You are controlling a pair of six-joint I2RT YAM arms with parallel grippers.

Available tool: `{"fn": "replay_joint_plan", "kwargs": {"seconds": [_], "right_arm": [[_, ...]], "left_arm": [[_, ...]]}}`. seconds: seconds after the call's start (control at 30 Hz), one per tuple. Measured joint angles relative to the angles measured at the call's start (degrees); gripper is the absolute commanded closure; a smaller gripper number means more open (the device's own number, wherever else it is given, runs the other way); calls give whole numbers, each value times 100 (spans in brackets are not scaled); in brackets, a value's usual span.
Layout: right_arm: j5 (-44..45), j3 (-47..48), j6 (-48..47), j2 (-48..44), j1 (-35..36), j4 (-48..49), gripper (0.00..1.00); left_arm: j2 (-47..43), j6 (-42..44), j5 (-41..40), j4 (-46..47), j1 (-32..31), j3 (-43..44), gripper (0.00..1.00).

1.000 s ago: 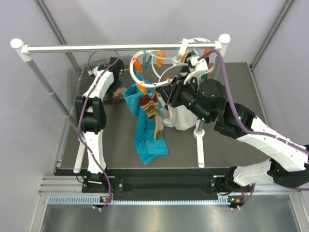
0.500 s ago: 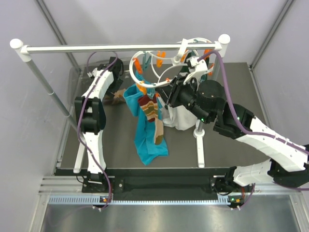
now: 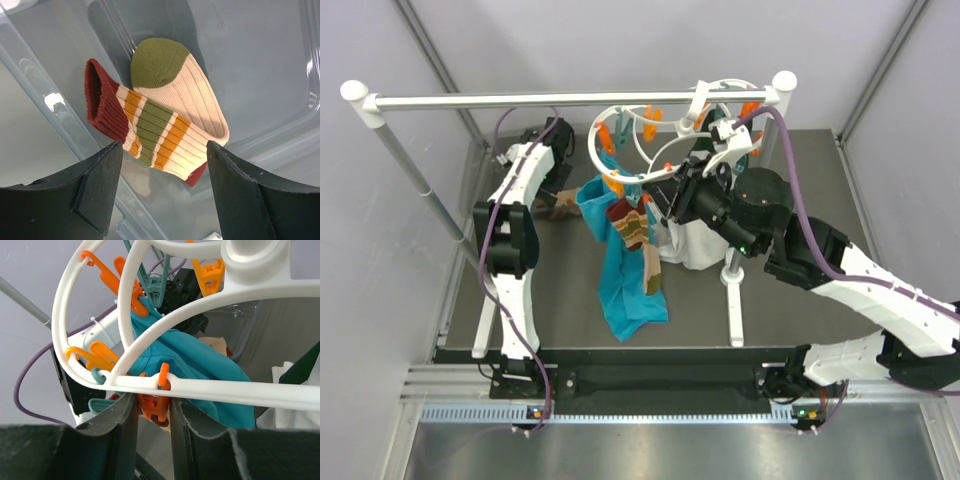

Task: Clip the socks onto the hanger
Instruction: Pick up the sock from the bin.

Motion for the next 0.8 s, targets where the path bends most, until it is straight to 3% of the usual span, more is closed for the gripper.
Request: {"fn": "replay_joint_plan", "kwargs": {"seconds": [0.57, 0.8], "right_arm": [[0, -109, 0, -39, 0, 107, 100], [2, -149, 0, -24, 0, 208, 100]], "left_arm": [[614, -177, -72, -201, 52, -35, 34], [717, -72, -59, -13, 55, -391, 58]]}}
